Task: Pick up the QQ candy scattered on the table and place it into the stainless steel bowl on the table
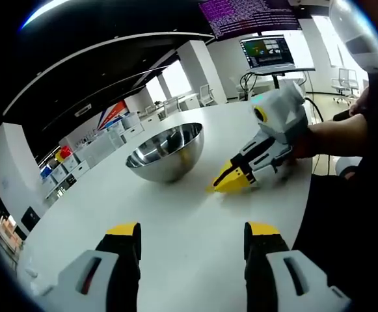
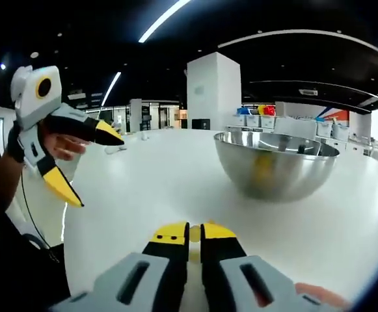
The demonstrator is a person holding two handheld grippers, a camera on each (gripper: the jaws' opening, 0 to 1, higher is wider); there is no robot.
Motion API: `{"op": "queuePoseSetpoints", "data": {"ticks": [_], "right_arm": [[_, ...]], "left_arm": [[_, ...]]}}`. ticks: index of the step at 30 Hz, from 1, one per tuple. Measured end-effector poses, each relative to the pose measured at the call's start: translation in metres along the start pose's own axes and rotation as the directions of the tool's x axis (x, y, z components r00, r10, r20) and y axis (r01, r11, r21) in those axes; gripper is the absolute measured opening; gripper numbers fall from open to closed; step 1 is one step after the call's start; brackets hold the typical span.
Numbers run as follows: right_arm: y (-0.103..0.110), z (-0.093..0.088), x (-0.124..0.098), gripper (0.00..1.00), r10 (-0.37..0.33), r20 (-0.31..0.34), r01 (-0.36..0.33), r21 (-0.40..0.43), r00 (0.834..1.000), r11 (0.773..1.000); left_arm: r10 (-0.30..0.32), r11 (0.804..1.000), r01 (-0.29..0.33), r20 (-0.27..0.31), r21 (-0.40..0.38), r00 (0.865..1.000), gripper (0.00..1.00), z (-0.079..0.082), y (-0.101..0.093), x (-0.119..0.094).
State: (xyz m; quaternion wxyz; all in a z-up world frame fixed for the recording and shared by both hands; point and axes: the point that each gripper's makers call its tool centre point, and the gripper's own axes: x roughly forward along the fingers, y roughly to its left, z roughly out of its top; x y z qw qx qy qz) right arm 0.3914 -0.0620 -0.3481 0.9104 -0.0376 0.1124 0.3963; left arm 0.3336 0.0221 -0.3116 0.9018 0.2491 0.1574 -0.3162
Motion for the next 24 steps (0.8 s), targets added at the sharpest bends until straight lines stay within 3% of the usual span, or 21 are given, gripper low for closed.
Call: {"op": "queuePoseSetpoints", "data": {"ticks": [11,18,24], "right_arm": [[-0.019,0.099,-0.045,0.05,-0.049,0.181,0.054,-0.023,0.982,0.998],[-0.037,0.137,-0.055,0.05,-0.086,0.23,0.11,-0.094,0.969,0.99],[-0.06,0.166,-0.049,0.05,-0.115,0.25,0.149,-0.124,0.962,0.981]], "left_arm": [[0.007,1.0,-0.007,0.009,0.0,1.0,0.64,0.002,0.003,-0.002],[0.009,1.0,-0.009,0.024,-0.007,1.0,0.64,0.007,0.003,-0.004],[0.008,1.0,-0.007,0.04,-0.01,0.999,0.66,0.014,0.002,-0.008]]}}
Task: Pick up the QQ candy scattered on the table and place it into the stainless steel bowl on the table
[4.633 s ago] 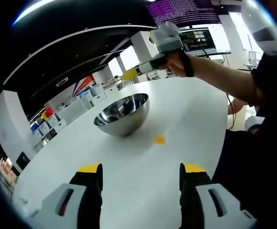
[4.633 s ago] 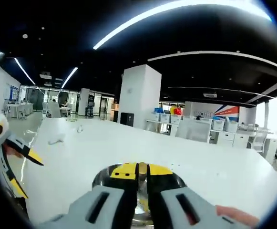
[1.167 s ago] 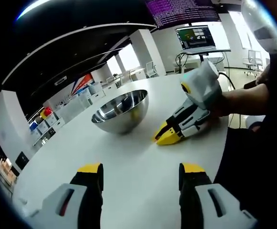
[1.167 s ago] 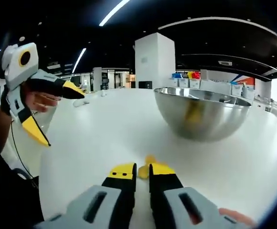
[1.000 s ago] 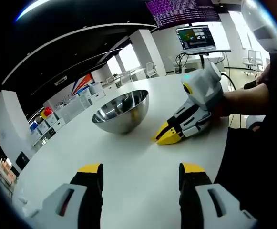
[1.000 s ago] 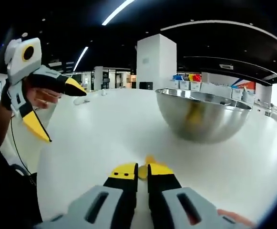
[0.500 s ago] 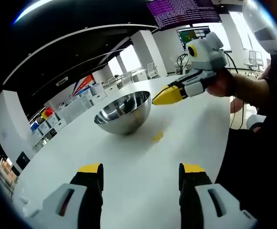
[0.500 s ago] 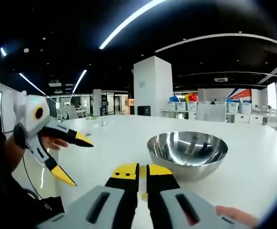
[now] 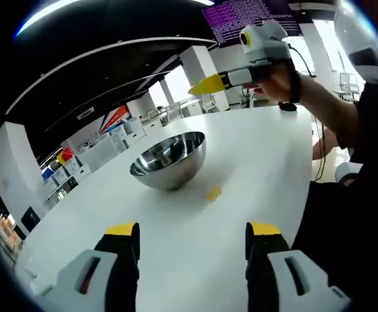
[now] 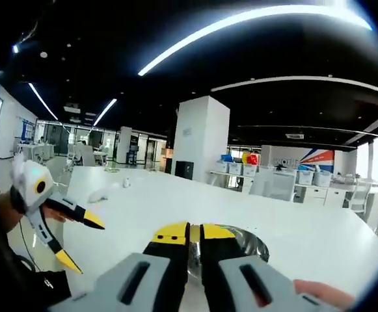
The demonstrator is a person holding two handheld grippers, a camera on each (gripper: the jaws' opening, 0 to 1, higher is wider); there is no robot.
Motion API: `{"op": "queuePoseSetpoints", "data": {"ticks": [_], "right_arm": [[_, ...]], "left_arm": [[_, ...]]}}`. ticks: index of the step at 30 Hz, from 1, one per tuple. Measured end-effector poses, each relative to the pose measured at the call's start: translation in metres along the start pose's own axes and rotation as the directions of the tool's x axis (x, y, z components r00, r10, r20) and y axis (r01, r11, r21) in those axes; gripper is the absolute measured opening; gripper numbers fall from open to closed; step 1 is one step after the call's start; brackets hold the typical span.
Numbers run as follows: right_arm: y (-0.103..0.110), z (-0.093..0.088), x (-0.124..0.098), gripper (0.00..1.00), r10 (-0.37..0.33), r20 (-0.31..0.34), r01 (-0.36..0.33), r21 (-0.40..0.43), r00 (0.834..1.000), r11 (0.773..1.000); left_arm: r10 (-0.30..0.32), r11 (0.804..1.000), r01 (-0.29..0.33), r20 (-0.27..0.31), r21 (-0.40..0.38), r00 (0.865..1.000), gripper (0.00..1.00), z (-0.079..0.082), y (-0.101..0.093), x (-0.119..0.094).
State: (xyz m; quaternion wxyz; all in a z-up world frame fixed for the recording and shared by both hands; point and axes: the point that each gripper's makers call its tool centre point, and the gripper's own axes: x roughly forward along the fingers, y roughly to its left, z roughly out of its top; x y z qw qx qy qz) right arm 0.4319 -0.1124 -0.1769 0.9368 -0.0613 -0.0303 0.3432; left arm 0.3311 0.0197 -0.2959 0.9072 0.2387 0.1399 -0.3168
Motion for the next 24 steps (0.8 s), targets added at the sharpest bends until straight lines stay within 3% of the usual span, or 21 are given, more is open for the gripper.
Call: {"op": "queuePoseSetpoints", "data": {"ticks": [3,7,10,11,17,20,22,24], "right_arm": [[-0.016,0.002,0.014,0.05,-0.028,-0.006,0.028,-0.029,1.0,0.999],[-0.024,-0.014,0.035,0.05,-0.013,-0.07,0.011,-0.025,0.997,1.0],[-0.027,-0.036,0.053,0.05,-0.001,-0.132,-0.002,-0.02,0.991,1.0],[-0.025,-0.052,0.058,0.05,0.017,-0.179,-0.018,-0.003,0.984,1.0],[-0.032,-0.098,0.071,0.05,0.011,-0.254,-0.002,0.036,0.967,0.999],[-0.034,-0.102,0.068,0.06,-0.005,-0.266,0.014,0.033,0.964,0.999],[-0.039,-0.099,0.067,0.09,-0.026,-0.235,0.03,0.012,0.972,0.999],[-0.043,-0.093,0.066,0.15,-0.035,-0.209,0.046,0.047,0.977,0.998]], "left_arm": [[0.001,1.0,-0.001,0.0,0.003,1.0,0.66,0.001,0.0,0.0],[-0.012,1.0,0.012,0.013,-0.016,1.0,0.66,0.004,-0.003,-0.001],[-0.019,1.0,0.019,0.019,-0.021,1.0,0.66,0.006,-0.005,-0.001],[-0.018,1.0,0.018,0.014,-0.015,1.0,0.66,0.005,-0.006,-0.001],[-0.004,1.0,0.004,0.002,-0.017,1.0,0.66,0.0,-0.002,-0.004],[0.0,1.0,0.0,-0.004,-0.016,1.0,0.66,-0.003,-0.001,-0.004],[-0.003,1.0,0.002,-0.005,-0.017,1.0,0.66,-0.004,-0.001,-0.004],[-0.005,1.0,0.005,-0.004,-0.015,1.0,0.66,-0.004,-0.002,-0.003]]}}
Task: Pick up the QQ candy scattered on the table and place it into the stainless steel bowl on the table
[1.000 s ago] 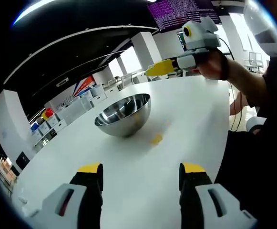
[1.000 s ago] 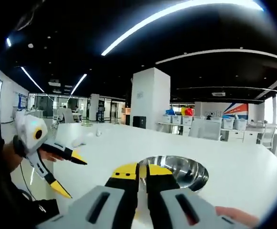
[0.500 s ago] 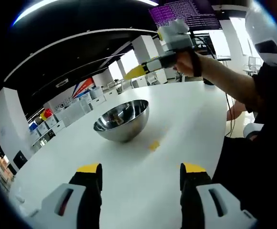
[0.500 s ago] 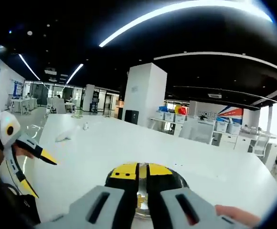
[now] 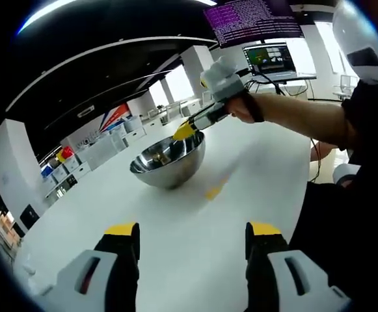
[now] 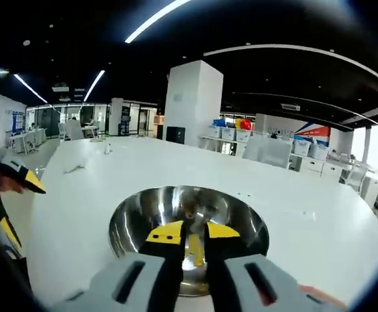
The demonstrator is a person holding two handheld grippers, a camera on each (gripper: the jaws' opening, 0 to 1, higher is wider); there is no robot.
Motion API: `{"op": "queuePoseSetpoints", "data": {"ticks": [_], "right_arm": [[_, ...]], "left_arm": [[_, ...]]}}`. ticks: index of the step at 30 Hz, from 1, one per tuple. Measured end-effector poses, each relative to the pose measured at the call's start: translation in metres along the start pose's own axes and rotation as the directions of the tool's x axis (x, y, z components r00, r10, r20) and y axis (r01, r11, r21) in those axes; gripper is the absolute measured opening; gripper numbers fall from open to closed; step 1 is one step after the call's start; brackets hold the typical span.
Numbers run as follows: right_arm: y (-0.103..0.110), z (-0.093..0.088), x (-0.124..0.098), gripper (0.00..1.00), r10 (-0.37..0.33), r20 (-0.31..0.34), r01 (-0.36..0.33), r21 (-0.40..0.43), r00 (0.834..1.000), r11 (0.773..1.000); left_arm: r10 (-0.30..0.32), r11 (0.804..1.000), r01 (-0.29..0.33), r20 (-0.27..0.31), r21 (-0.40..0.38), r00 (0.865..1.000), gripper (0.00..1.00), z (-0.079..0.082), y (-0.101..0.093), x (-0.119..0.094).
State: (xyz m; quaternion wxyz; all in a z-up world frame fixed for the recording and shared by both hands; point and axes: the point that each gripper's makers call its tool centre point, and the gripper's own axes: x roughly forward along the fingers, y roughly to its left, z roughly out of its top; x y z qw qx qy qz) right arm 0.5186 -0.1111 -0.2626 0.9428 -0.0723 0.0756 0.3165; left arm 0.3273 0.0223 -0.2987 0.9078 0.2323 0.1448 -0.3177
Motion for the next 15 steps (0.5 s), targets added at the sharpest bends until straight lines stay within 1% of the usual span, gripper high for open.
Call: {"op": "queuePoseSetpoints", "data": {"ticks": [1,3,5,7,11,15], "right_arm": [[-0.001,0.004,0.0,0.19,0.009,0.019,-0.01,0.026,1.0,1.0],[-0.003,0.01,-0.003,0.22,0.012,0.047,-0.015,0.07,0.999,0.997],[-0.008,0.013,-0.006,0.22,-0.014,0.059,0.009,0.077,0.998,0.997],[-0.015,0.02,-0.009,0.21,-0.042,0.085,0.037,0.065,0.995,0.997],[-0.018,0.029,-0.016,0.21,-0.052,0.114,0.042,0.091,0.992,0.995],[-0.016,0.032,-0.02,0.21,-0.06,0.124,0.05,0.085,0.991,0.995]], "left_arm": [[-0.001,1.0,0.001,-0.001,0.002,1.0,0.65,0.0,0.0,0.0],[-0.002,1.0,0.003,-0.002,0.004,1.0,0.65,-0.001,0.0,0.001],[-0.003,1.0,0.003,0.0,0.003,1.0,0.65,0.0,0.0,0.001],[-0.004,1.0,0.004,0.0,0.003,1.0,0.65,-0.001,0.0,0.002],[-0.004,1.0,0.004,0.002,0.001,1.0,0.65,0.0,-0.001,0.001],[-0.002,1.0,0.002,0.002,0.001,1.0,0.65,0.0,0.0,0.0]]}}
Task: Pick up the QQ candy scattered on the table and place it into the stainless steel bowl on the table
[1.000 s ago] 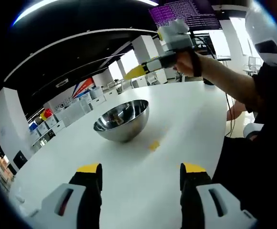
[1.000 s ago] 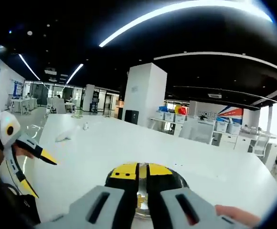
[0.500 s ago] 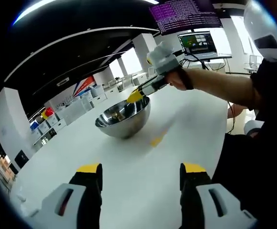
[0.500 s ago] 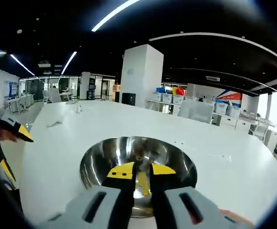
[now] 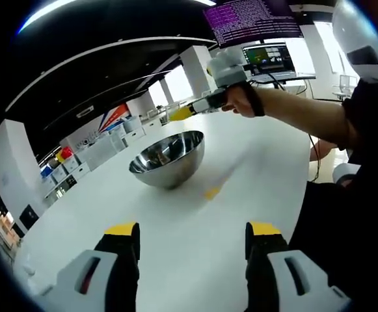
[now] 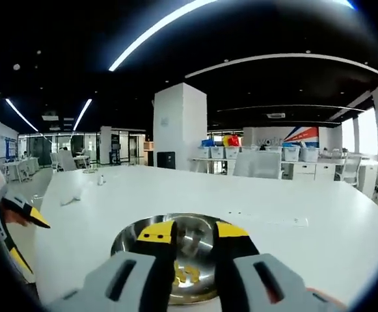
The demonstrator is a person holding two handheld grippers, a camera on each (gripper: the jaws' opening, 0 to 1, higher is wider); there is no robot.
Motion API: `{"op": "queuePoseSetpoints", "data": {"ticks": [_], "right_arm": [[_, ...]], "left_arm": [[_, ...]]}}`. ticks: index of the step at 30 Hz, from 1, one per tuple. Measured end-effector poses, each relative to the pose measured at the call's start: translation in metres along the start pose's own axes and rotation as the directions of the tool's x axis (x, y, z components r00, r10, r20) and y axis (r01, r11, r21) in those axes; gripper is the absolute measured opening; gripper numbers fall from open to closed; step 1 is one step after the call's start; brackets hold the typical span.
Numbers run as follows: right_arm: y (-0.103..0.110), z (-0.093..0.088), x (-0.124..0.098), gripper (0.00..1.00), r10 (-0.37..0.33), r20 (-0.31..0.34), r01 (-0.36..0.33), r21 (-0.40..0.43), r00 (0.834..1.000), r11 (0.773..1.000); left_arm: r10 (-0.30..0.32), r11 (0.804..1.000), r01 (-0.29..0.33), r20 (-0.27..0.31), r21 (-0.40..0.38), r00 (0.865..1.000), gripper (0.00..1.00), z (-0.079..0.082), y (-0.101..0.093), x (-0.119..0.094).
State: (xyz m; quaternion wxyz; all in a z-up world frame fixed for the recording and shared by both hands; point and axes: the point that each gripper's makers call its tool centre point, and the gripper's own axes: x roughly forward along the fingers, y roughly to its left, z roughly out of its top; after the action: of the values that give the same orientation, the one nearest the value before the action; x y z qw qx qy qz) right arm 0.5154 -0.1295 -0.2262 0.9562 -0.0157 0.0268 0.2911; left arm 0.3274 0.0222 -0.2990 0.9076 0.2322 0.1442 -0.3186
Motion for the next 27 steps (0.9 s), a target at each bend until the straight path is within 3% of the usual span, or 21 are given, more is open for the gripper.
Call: {"op": "queuePoseSetpoints", "data": {"ticks": [6,11,15,19,22,27], "right_arm": [[0.004,0.017,-0.009,0.21,0.001,0.045,0.0,-0.021,0.999,1.0],[0.019,0.057,-0.031,0.22,0.024,0.144,-0.011,-0.09,0.989,0.996],[0.036,0.096,-0.049,0.23,0.088,0.239,-0.06,-0.119,0.967,0.991],[0.064,0.121,-0.076,0.23,0.169,0.301,-0.112,-0.197,0.938,0.974],[0.084,0.122,-0.092,0.23,0.217,0.316,-0.143,-0.242,0.923,0.96],[0.113,0.091,-0.099,0.23,0.3,0.266,-0.235,-0.25,0.916,0.939]], "left_arm": [[-0.002,1.0,0.002,0.001,0.001,1.0,0.65,0.001,-0.002,0.0],[-0.001,1.0,0.001,-0.001,0.002,1.0,0.65,0.002,-0.001,0.0],[-0.007,1.0,0.007,0.001,0.005,1.0,0.65,0.003,-0.003,0.001],[-0.006,1.0,0.006,0.0,0.01,1.0,0.65,0.003,-0.003,0.002],[-0.006,1.0,0.006,0.001,0.009,1.0,0.65,0.003,-0.003,0.002],[0.0,1.0,0.0,0.001,0.007,1.0,0.65,0.003,-0.001,0.002]]}}
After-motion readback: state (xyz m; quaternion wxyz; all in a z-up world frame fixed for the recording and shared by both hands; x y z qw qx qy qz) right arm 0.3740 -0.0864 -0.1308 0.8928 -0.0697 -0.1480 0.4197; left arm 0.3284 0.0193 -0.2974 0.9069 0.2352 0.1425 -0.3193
